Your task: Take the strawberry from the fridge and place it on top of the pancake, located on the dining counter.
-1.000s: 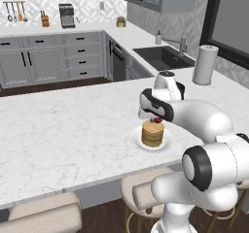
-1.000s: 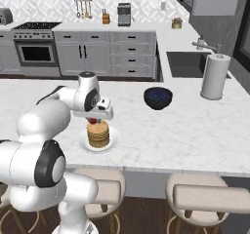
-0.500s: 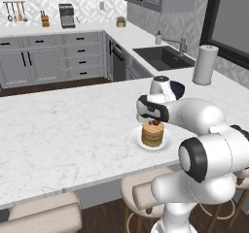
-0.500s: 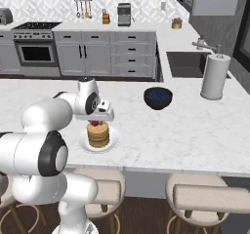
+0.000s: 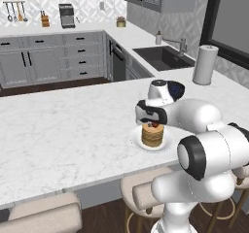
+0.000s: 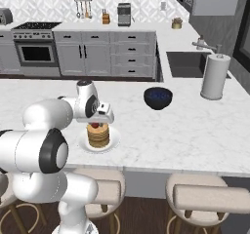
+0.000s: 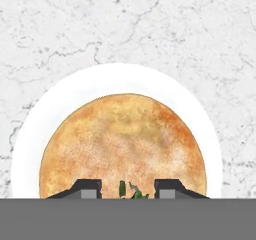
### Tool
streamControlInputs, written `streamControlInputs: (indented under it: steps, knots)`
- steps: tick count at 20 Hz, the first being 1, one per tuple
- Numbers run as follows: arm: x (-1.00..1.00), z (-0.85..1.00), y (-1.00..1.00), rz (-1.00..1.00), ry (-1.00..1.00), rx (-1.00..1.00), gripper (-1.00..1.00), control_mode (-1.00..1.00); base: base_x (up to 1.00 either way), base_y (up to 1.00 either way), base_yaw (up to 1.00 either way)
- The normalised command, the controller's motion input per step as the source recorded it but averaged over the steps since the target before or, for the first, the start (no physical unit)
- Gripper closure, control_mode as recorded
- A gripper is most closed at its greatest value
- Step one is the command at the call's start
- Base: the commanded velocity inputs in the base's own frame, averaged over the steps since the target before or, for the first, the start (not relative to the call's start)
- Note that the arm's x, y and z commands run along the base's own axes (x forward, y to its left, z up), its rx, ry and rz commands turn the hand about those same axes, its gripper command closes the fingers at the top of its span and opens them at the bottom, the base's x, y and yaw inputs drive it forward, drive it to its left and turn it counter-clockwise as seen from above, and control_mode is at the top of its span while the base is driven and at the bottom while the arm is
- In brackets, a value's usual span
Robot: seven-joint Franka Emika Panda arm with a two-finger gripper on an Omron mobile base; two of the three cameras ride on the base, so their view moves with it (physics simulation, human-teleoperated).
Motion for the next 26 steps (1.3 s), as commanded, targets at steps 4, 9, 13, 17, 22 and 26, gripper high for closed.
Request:
streamControlInputs:
  steps: [4,9,13,17,22,26]
  knots:
    - [0.00,-0.09,0.00,0.00,-0.02,0.00,1.00,-1.00,0.00,0.00,0.00]
    - [0.00,0.00,0.00,0.00,0.00,0.00,-1.00,-1.00,0.00,0.00,0.00]
    - [0.00,0.00,0.00,0.00,0.00,0.00,-1.00,-1.00,0.00,0.00,0.00]
    - [0.00,0.00,0.00,0.00,0.00,0.00,1.00,-1.00,0.00,0.00,0.00]
    - [0.00,0.02,0.00,0.00,0.00,0.00,1.00,-1.00,0.00,0.00,0.00]
    - [0.00,0.26,0.00,0.00,-0.03,0.00,1.00,-1.00,0.00,0.00,0.00]
